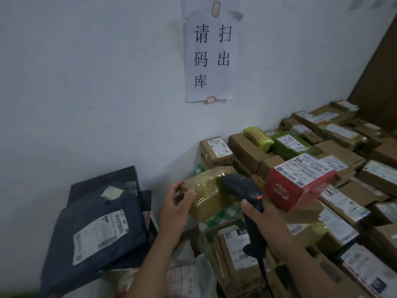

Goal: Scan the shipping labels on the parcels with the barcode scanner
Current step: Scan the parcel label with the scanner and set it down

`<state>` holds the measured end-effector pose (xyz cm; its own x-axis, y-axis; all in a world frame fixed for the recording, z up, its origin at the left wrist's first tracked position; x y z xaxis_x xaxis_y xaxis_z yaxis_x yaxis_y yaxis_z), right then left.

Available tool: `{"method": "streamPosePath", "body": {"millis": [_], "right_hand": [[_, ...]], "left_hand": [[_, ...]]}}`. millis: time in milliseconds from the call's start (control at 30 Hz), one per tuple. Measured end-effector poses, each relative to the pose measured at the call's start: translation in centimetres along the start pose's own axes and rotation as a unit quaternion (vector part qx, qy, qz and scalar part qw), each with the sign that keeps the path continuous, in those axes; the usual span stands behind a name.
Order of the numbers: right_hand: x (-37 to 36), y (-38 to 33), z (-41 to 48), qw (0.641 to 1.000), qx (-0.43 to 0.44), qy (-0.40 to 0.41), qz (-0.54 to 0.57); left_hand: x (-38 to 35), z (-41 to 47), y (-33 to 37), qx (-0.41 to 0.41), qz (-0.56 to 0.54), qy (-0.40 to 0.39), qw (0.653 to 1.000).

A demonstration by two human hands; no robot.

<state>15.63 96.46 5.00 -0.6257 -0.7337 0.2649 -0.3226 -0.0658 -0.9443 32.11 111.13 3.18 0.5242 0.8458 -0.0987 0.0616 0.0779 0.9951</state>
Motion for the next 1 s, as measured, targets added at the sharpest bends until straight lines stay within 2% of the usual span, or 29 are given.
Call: {"method": "streamPosePath", "body": {"millis": [133, 233, 333, 433, 533, 633, 700, 800, 867, 1000], "right_hand": [[0.0, -0.9, -0.3, 1.0, 0.022, 0.019, -0.007], [-0.2, -1.1, -0.3, 0.999, 0.03, 0.021, -0.011], [-0.7, -1.2, -0.3, 0.999, 0.032, 0.004, -0.004], [-1.2, -1.3, -0.3, 0.999, 0.034, -0.022, -0.011], [-1.0, -1.3, -0.3, 0.999, 0.034, -0.015, -0.027], [-0.5, -1.3, -0.2, 0.999, 0.033, -0.005, 0.007], [-0.2, -1.4, -0.3, 0.999, 0.034, -0.005, 0.02], [0.1, -1.5, -0.7, 0.998, 0.041, -0.016, -0.035], [0.3, -1.2, -0.9, 0.998, 0.039, -0.03, -0.034], [1.1, -0.6, -1.2, 0.993, 0.038, -0.065, -0.086]], "left_hand": [[-0.2, -1.9, -0.4, 0.004, 0.116, -0.118, 0.986], [0.1, -2.9, -0.2, 0.0, 0.167, -0.146, 0.975], [1.4, -2.4, 0.3, -0.015, 0.17, -0.076, 0.983], [1.9, -2.3, 0.0, 0.052, 0.072, -0.028, 0.996], [1.7, -2.5, -0.5, 0.087, 0.059, -0.063, 0.992], [1.6, -2.8, -1.3, 0.114, 0.028, -0.097, 0.988], [1.9, -2.5, -1.7, 0.108, 0.009, -0.062, 0.992], [2.4, -2.0, -2.1, 0.106, -0.029, 0.004, 0.994], [2.8, -1.8, -2.2, 0.117, -0.071, 0.041, 0.99], [4.3, -0.9, -1.4, 0.078, -0.046, 0.105, 0.99]]}}
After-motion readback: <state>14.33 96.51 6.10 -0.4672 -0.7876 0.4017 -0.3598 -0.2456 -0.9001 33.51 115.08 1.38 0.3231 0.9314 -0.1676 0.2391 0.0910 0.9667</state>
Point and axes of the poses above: each hand's wrist, its own z-axis towards the middle knuckle, its own x-axis out of the back of the hand, y = z × x, the point moved 6 cm from there along z, towards the middle knuckle, and after that the axes turned 11 degrees about -z, right-handed, at the moved point
